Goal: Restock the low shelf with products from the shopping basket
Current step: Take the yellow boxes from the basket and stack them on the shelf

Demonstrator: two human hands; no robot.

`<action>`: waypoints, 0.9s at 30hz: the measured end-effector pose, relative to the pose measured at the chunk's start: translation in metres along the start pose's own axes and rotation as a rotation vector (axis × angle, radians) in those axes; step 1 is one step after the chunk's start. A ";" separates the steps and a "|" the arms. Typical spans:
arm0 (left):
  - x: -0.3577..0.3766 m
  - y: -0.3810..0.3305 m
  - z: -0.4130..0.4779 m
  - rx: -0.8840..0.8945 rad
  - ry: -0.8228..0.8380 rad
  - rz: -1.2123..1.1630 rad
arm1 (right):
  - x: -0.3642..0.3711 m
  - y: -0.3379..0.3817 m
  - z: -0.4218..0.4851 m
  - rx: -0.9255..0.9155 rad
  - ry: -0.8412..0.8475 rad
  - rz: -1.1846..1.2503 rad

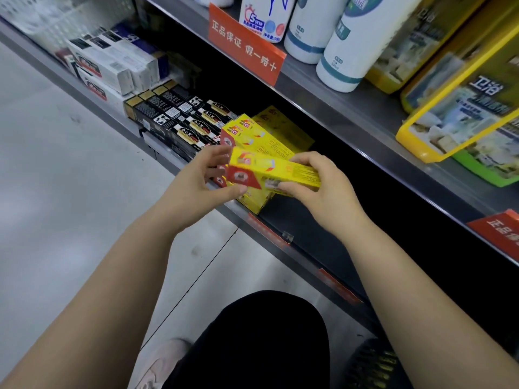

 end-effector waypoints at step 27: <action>0.053 0.002 0.041 0.113 0.018 0.727 | 0.029 -0.054 0.095 0.356 0.097 0.037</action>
Point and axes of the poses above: each hand's wrist, its own z-axis towards the middle knuckle, its own x-axis out of the palm, y = z × x, the point moved 4 cm from there along z, towards the middle knuckle, and after that the axes turned 4 degrees about y, right-handed, at the moved point
